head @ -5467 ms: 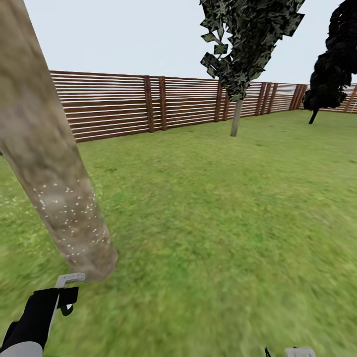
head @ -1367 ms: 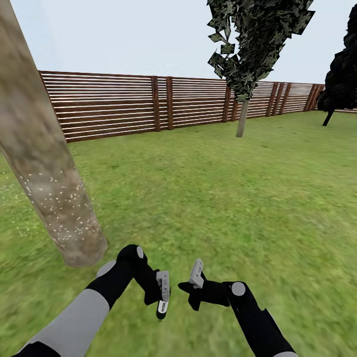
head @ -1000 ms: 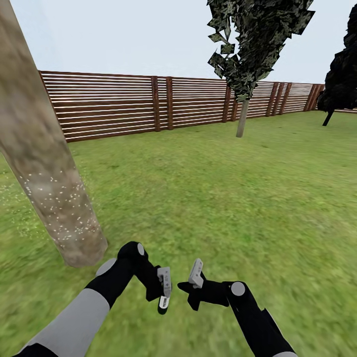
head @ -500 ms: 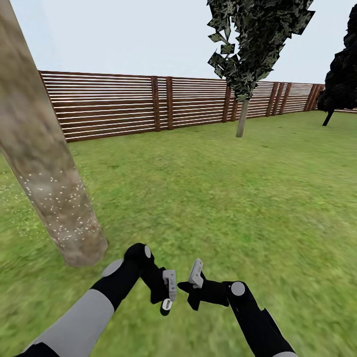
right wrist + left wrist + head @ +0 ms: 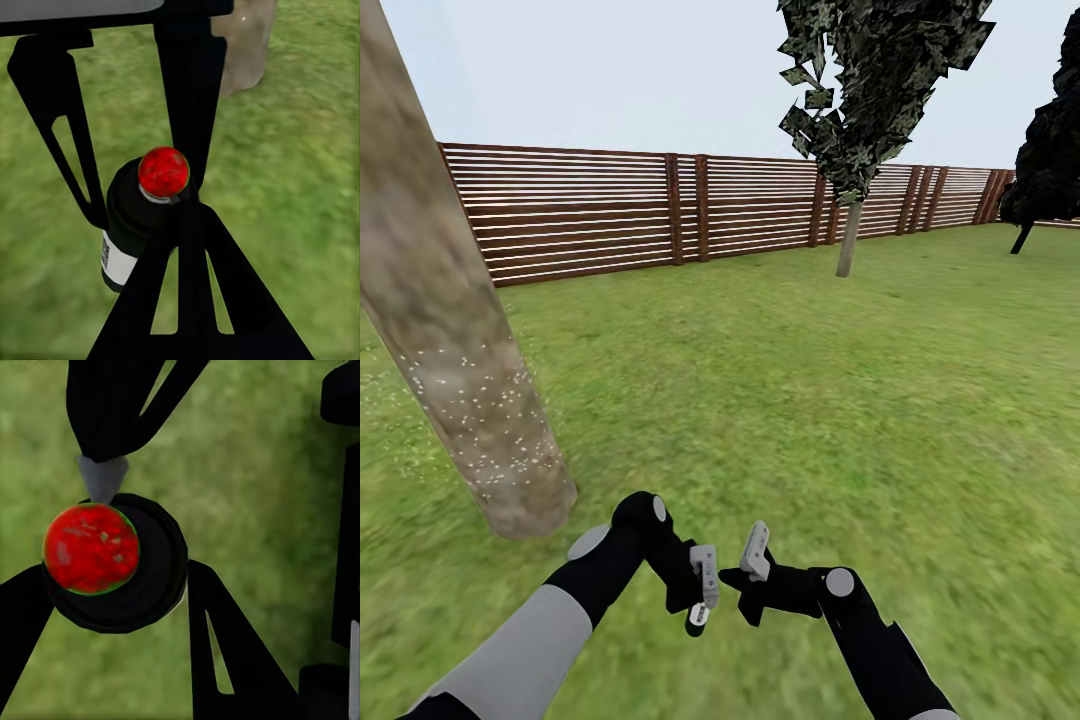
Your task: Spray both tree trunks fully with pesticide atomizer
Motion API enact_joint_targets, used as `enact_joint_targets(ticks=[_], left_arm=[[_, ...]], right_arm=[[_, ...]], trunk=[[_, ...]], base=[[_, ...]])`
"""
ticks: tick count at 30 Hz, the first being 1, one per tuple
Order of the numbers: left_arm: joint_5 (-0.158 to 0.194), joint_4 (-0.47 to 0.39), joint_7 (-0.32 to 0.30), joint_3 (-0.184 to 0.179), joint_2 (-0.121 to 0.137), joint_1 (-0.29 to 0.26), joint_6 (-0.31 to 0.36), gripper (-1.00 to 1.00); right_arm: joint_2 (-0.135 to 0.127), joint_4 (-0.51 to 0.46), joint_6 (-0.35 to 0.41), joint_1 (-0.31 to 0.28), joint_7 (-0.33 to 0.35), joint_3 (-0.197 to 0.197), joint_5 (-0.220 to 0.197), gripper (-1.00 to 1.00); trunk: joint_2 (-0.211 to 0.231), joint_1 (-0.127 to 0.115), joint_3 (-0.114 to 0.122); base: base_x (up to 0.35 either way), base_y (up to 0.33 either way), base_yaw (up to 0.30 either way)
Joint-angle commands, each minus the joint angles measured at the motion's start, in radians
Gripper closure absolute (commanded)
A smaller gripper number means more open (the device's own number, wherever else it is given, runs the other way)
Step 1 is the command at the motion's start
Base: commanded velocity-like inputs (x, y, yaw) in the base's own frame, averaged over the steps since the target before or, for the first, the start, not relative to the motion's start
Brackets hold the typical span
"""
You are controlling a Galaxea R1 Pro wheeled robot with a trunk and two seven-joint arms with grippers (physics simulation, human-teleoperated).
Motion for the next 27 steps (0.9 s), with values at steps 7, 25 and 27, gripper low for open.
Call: enact_joint_targets(ticks=[7, 25, 27], left_arm=[[-0.001, 0.001, 0.0, 0.0, -0.013, 0.001, 0.0, 1.0], [0.001, 0.015, -0.001, 0.01, 0.125, 0.006, -0.008, 1.0], [0.002, 0.015, -0.006, 0.011, 0.153, 0.007, -0.011, 1.0]], right_arm=[[-0.001, 0.001, 0.0, 0.0, 0.0, 0.0, 0.0, 1.0], [-0.001, 0.003, 0.0, 0.0, 0.0, -0.001, 0.0, 1.0], [-0.002, 0.002, 0.0, 0.0, 0.0, -0.001, 0.0, 1.0]], trunk=[[0.0, 0.0, 0.0], [0.0, 0.0, 0.0], [0.0, 0.0, 0.0]], base=[[0.0, 0.0, 0.0], [0.0, 0.0, 0.0], [0.0, 0.0, 0.0]])
